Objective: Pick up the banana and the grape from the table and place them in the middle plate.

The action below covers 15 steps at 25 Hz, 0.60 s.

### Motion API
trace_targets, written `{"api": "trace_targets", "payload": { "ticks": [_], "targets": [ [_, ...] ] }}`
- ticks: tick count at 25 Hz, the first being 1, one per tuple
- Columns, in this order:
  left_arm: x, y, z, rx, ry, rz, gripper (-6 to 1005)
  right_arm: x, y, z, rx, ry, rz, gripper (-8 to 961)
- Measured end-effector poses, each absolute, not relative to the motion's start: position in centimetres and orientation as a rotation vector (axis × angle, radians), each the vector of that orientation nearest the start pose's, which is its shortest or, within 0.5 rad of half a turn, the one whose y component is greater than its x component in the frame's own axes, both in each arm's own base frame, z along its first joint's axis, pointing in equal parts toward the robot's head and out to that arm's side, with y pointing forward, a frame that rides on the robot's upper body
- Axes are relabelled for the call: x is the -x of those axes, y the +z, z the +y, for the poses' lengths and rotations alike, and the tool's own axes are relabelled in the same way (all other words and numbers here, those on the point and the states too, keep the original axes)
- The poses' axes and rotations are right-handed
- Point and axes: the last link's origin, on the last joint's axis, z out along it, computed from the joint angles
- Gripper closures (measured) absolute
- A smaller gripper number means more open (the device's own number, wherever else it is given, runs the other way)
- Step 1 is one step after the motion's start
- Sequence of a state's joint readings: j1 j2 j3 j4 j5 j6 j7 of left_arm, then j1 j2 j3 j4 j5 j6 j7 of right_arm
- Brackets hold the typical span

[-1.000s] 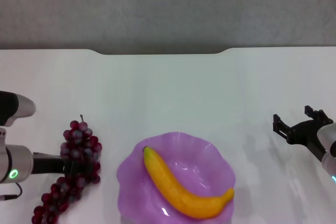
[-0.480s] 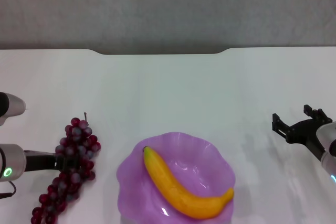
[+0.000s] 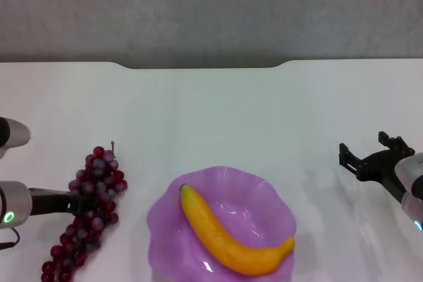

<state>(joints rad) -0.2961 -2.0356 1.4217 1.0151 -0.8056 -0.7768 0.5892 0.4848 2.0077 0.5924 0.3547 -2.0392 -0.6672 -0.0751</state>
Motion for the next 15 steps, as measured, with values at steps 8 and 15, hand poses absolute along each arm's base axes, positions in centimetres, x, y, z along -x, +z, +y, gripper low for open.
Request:
{"api": "trace_targets", "payload": {
  "ticks": [8,15],
  "targets": [
    [32.48,-0.80,34.78,2.062,0.017,-1.267,687,-33.67,-6.28,34.72,1.870,0.301,0.679,73],
    [32.40,-0.74,34.86,2.058,0.003,-1.266,711,-33.74,-6.24,34.71,1.869,0.298,0.679,74]
  ]
}}
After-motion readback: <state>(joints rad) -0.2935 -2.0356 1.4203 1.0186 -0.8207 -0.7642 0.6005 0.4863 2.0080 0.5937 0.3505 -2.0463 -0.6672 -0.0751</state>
